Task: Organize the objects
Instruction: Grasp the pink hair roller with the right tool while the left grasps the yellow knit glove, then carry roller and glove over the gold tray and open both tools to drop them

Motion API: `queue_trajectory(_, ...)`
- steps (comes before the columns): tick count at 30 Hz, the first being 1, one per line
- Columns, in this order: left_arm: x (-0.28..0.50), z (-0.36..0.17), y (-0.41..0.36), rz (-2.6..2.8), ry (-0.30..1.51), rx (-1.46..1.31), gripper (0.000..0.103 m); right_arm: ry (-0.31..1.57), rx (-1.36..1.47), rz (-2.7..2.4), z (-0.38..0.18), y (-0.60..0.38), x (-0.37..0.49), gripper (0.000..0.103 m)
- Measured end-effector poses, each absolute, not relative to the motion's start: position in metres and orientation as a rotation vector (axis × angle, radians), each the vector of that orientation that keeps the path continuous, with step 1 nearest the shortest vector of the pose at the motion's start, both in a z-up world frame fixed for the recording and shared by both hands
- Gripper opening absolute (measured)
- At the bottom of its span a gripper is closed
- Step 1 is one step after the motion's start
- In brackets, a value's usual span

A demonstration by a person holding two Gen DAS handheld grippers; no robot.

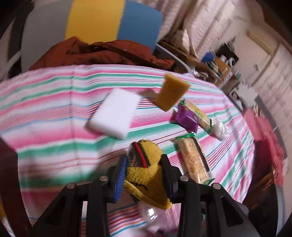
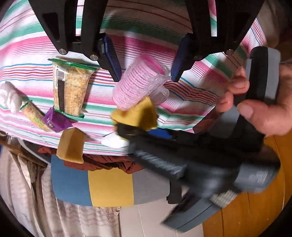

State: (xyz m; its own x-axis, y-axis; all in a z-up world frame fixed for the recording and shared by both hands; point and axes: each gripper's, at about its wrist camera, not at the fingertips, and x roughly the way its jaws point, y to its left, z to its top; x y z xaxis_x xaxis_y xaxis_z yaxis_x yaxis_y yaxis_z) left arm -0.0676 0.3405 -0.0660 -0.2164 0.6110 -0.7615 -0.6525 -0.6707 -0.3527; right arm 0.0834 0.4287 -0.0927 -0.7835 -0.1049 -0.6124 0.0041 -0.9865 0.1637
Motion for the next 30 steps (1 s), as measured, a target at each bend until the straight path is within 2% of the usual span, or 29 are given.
queue_trajectory(2,-0.076,-0.07,0.32,2.005,-0.009,-1.237,0.034,-0.271,1.024,-2.905,-0.095,0.433,0.084,0.046)
queue_trajectory(6,-0.082,-0.084,0.291,1.994,-0.15,-1.288,0.033,-0.315,1.044,-2.91,-0.092,0.436,0.083,0.047)
queue_trajectory(7,-0.08,-0.084,0.285,1.998,-0.18,-1.283,0.033,-0.361,1.033,-2.912,-0.09,0.439,0.084,0.05)
queue_trajectory(9,-0.075,-0.085,0.278,2.007,-0.206,-1.269,0.033,-0.49,0.966,-2.895,-0.083,0.44,0.088,0.067)
queue_trajectory(11,-0.068,-0.088,0.274,2.018,-0.221,-1.252,0.033,-0.569,0.93,-2.898,-0.077,0.444,0.087,0.072)
queue_trajectory(13,-0.062,-0.09,0.27,2.033,-0.236,-1.241,0.033,-0.553,0.969,-2.909,-0.074,0.441,0.081,0.072)
queue_trajectory(16,-0.057,-0.093,0.262,2.038,-0.273,-1.246,0.033,-0.494,1.078,-2.899,-0.079,0.437,0.062,0.064)
queue_trajectory(19,-0.051,-0.096,0.255,2.04,-0.285,-1.244,0.033,-0.556,1.101,-2.855,-0.087,0.434,0.051,0.063)
queue_trajectory(20,-0.048,-0.095,0.255,2.051,-0.263,-1.231,0.033,-0.525,1.092,-2.875,-0.086,0.43,0.052,0.059)
queue_trajectory(21,-0.045,-0.095,0.255,2.058,-0.245,-1.223,0.033,-0.509,1.092,-2.878,-0.087,0.428,0.052,0.05)
queue_trajectory(24,-0.039,-0.095,0.253,2.06,-0.233,-1.212,0.033,-0.552,1.071,-2.893,-0.088,0.431,0.055,0.042)
queue_trajectory(27,-0.036,-0.095,0.25,2.054,-0.241,-1.215,0.032,-0.566,1.07,-2.908,-0.084,0.434,0.062,0.042)
queue_trajectory(30,-0.033,-0.095,0.248,2.058,-0.24,-1.21,0.032,-0.498,1.075,-2.989,-0.076,0.435,0.072,0.041)
